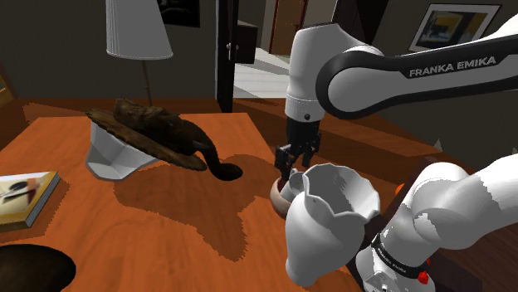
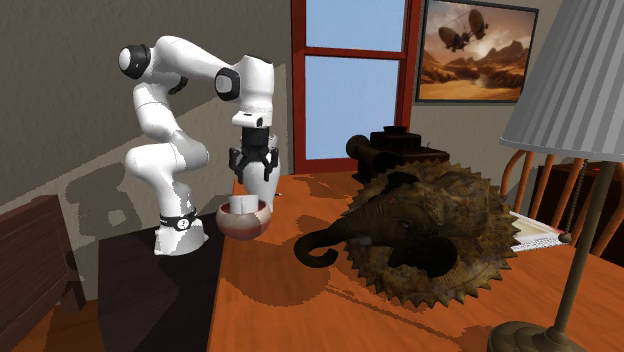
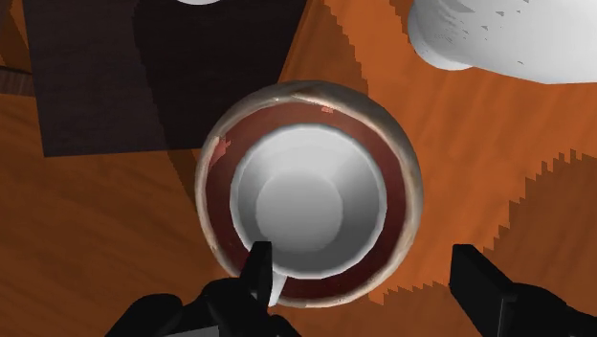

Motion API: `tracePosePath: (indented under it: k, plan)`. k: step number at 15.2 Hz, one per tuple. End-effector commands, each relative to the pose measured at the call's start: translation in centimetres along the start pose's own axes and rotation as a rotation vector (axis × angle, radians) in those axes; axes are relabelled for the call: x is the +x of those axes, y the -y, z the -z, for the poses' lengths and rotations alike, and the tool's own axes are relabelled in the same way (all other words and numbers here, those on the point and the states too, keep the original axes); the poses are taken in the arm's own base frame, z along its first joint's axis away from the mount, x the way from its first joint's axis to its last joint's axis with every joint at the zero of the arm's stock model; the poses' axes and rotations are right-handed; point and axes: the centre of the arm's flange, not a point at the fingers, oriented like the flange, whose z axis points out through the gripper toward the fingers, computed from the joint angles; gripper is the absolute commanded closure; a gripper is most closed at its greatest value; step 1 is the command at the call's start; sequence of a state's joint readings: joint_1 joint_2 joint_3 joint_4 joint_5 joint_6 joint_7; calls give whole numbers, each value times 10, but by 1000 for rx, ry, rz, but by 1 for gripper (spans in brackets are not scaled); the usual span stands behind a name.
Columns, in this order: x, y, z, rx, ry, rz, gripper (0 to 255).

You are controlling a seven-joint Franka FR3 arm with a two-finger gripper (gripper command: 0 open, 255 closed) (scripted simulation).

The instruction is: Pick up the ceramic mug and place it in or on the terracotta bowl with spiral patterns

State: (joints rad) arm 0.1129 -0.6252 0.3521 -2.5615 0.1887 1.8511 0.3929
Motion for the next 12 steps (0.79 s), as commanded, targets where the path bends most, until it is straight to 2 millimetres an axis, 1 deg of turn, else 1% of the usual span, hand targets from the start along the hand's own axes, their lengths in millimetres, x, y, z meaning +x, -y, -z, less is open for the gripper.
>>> tracePosePath:
  k: [1,3,6,7,12]
  plan:
    - [0,0,0,0,0,0,0]
    - [0,0,0,0,0,0,0]
    - [0,0,40,0,0,0,0]
    - [0,0,50,0,0,0,0]
    - [0,0,50,0,0,0,0]
